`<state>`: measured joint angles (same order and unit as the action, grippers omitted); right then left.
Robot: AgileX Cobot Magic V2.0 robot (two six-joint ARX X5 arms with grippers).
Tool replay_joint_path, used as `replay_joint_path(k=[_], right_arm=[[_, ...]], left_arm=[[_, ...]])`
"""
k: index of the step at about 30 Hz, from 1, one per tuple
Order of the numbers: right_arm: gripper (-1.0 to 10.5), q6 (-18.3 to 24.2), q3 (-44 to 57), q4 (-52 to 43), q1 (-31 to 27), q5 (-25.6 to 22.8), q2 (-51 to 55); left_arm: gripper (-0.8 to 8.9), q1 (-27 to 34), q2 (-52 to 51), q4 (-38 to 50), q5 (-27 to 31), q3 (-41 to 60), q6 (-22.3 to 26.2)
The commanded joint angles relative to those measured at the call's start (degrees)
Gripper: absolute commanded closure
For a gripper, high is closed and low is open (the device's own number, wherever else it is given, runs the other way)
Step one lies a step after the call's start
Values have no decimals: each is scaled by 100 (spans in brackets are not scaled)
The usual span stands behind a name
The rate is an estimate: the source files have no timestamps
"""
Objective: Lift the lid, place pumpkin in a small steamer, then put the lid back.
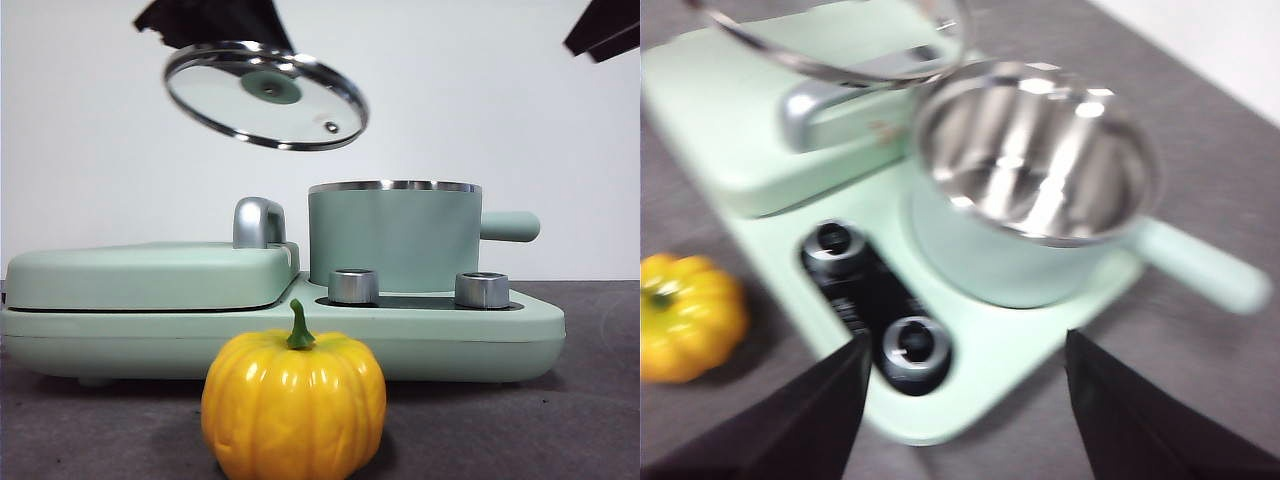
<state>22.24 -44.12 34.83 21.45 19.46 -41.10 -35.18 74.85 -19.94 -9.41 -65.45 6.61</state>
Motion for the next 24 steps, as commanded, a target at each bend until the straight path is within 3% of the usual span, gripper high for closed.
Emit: replay_joint_path(k=[1, 13, 24], right_arm=[[638, -37, -109, 13, 415, 20, -179], [551, -20, -109, -254, 2190, 0, -1445], [522, -61, -109, -1019, 2817, 0, -2876]], left_arm=[[795, 33, -330, 131, 111, 179, -35], [796, 365, -1714, -756, 667, 844, -157], [796, 671, -2059, -1185, 671, 844, -129]])
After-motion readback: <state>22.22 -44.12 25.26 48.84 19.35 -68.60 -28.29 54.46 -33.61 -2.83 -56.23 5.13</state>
